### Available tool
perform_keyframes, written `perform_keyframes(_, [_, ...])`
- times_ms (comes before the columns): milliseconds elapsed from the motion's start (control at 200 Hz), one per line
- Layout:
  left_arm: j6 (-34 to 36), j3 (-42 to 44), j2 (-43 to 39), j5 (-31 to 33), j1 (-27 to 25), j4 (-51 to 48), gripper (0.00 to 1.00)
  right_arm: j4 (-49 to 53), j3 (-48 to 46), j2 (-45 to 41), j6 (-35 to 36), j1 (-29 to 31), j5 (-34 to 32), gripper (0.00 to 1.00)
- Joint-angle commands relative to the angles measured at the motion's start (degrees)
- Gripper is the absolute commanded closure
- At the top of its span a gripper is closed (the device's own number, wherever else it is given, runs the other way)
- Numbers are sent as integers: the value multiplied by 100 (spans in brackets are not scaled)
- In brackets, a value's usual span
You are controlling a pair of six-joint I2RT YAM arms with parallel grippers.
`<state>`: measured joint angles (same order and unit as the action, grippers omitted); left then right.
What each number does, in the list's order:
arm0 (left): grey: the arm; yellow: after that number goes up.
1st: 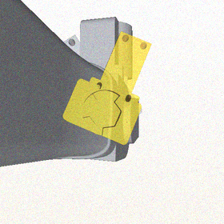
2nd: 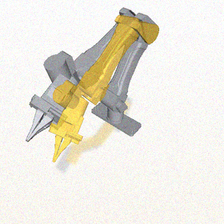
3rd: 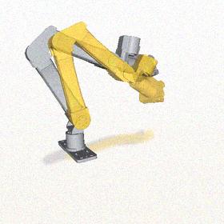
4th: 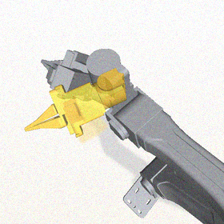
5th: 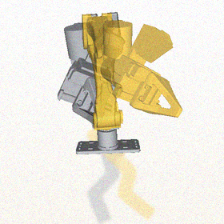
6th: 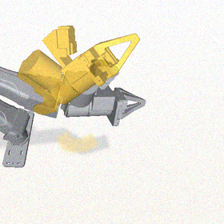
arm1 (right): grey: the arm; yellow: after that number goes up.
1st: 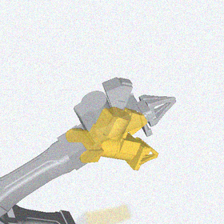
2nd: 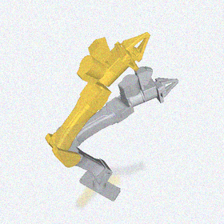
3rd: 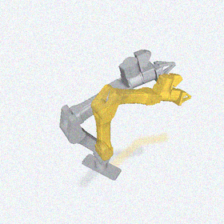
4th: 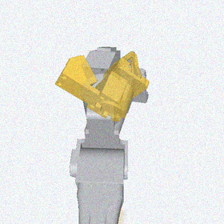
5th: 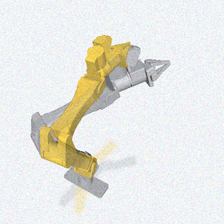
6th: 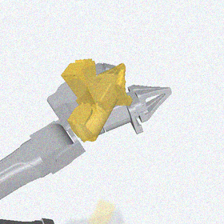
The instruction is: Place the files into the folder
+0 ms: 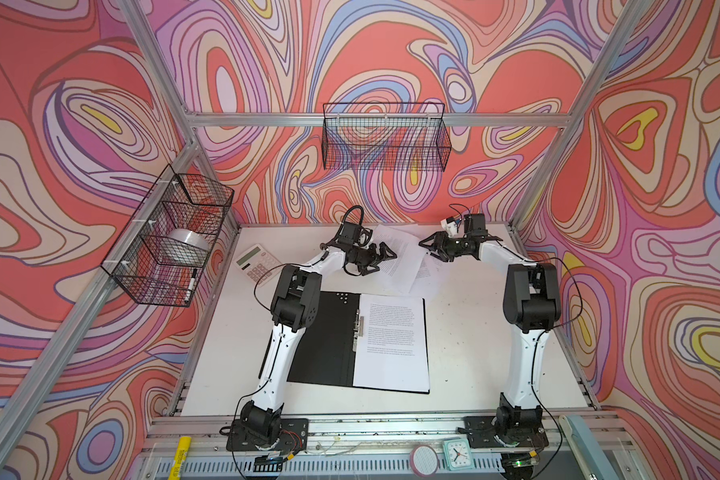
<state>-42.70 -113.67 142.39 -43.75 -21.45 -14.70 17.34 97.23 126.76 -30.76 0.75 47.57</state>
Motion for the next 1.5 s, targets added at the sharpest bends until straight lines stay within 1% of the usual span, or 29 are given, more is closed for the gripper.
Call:
perform_keyframes(0, [-57,391,349,347,-28,-648,3,275,166,-151,135,-75,-32,53])
perform_keyframes(115, [-46,431,334,352,-22,-644,3,304,209,-108,106,-89,14,54])
perform_keyframes(250, [-46,459,334,348,-17,-634,3,284,236,-108,61,-118,90,51])
perform_keyframes(351, [-44,463,338,348,-8,-631,3,-148,67,-167,-215,-183,392,48])
perform_keyframes(461, [-39,470,347,352,-5,-629,3,-349,25,-201,-371,-217,598,47])
perform_keyframes(541, [-45,476,351,355,2,-632,3,-684,-126,-211,-676,-242,808,47])
perform_keyframes(671, [-61,486,370,333,10,-613,3,-609,-314,-346,-501,-234,565,48])
perform_keyframes(806, [-65,484,384,315,23,-595,4,-908,-612,-421,-628,-235,626,51])
perform_keyframes(876, [-72,494,381,307,30,-587,4,-1314,-839,-509,-904,-242,660,53])
perform_keyframes(946, [-81,510,380,285,34,-556,4,-1218,-849,-598,-784,-242,551,54])
perform_keyframes(1001, [-81,504,381,280,44,-569,4,-1337,-934,-663,-798,-242,537,53])
perform_keyframes(1062, [-73,535,372,280,53,-556,4,-1591,-1004,-696,-895,-242,692,50])
perform_keyframes(1167, [-63,578,352,270,54,-543,4,-1738,-943,-651,-1047,-240,974,49])
perform_keyframes(1242, [-46,609,344,252,71,-525,4,-1709,-934,-670,-1032,-239,1023,49])
perform_keyframes(1302, [-28,623,342,240,68,-525,4,-1378,-863,-688,-855,-240,996,49])
perform_keyframes(1407, [18,633,352,216,65,-534,4,-548,-785,-798,-232,-189,446,51])
perform_keyframes(1492, [113,617,347,216,69,-620,4,-203,-734,-758,-78,-163,310,56])
